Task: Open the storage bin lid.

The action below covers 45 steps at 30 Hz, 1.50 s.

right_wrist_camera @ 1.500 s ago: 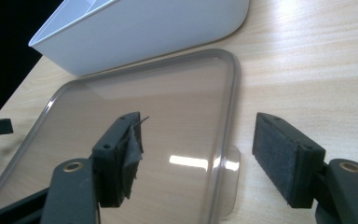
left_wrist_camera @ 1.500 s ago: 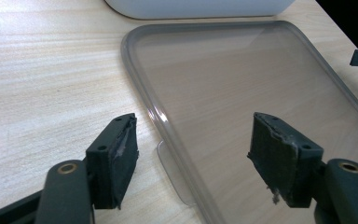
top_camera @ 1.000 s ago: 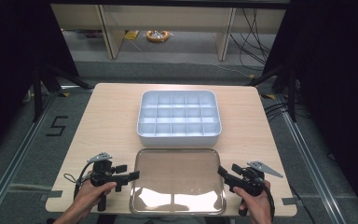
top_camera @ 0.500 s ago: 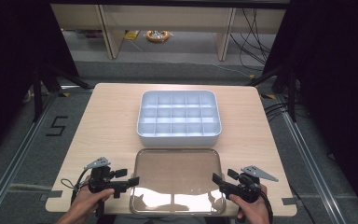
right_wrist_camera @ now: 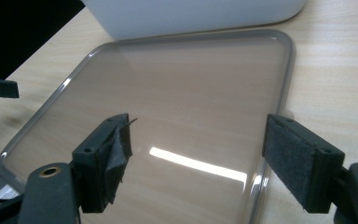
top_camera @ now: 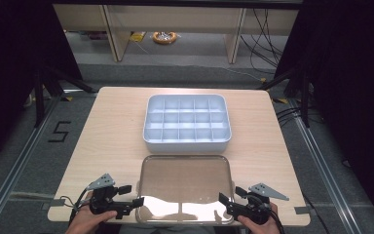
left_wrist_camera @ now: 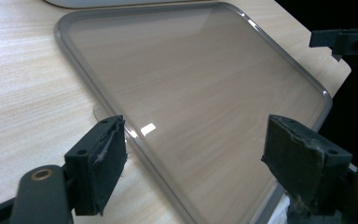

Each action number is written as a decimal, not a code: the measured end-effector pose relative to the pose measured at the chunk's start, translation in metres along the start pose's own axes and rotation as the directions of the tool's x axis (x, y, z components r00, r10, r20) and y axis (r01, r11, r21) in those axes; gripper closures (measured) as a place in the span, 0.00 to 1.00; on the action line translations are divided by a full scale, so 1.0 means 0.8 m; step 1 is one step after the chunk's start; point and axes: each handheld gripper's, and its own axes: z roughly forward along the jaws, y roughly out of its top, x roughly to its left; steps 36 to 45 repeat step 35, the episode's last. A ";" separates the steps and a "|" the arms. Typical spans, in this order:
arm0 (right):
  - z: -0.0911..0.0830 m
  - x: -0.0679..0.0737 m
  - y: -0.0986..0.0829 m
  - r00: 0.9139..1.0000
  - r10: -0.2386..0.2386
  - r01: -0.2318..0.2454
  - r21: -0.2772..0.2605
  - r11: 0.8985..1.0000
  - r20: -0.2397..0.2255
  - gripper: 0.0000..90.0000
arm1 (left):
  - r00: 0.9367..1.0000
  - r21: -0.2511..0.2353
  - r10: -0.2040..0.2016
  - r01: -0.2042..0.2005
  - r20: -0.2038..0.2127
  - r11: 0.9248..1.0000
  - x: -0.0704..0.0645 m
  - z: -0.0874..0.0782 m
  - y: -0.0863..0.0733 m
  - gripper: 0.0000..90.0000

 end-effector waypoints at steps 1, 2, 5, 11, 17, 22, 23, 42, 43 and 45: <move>0.000 0.000 0.000 1.000 0.000 0.000 0.000 1.000 0.000 0.27 | 1.000 0.000 0.000 0.000 0.000 1.000 0.000 0.000 0.000 0.23; -0.001 -0.002 -0.002 0.999 -0.046 0.046 -0.004 0.999 -0.005 0.27 | 1.000 -0.004 -0.004 0.004 -0.001 1.000 -0.002 -0.001 -0.003 0.23; -0.003 -0.002 -0.004 0.998 -0.056 0.056 -0.005 0.998 0.002 0.27 | 1.000 0.000 0.000 0.000 0.005 1.000 -0.003 -0.003 -0.006 0.23; -0.009 0.000 -0.012 0.999 -0.052 0.052 0.014 0.999 0.005 0.27 | 1.000 0.010 -0.008 0.008 0.000 1.000 -0.008 -0.009 -0.012 0.23; -0.014 -0.004 -0.017 0.999 -0.013 0.012 0.020 1.000 0.039 0.28 | 1.000 0.023 -0.014 0.014 0.006 1.000 -0.011 -0.009 -0.015 0.23; -0.015 -0.006 -0.018 0.999 -0.008 0.008 0.007 1.000 0.035 0.28 | 1.000 0.018 -0.007 0.007 0.003 1.000 -0.011 -0.008 -0.015 0.23; -0.016 -0.006 -0.017 0.999 -0.005 0.004 0.021 1.000 0.045 0.28 | 1.000 0.017 -0.012 0.012 0.005 1.000 -0.011 -0.008 -0.015 0.23; -0.019 -0.011 -0.017 0.994 0.105 -0.106 0.011 0.994 0.035 0.29 | 1.000 0.033 -0.017 0.016 0.004 0.999 -0.009 -0.005 -0.016 0.24; -0.019 -0.011 -0.017 0.994 0.105 -0.106 0.011 0.994 0.035 0.29 | 1.000 0.033 -0.017 0.016 0.004 0.999 -0.009 -0.005 -0.016 0.24; -0.019 -0.011 -0.017 0.994 0.105 -0.106 0.011 0.994 0.035 0.29 | 1.000 0.033 -0.017 0.016 0.004 0.999 -0.009 -0.005 -0.016 0.24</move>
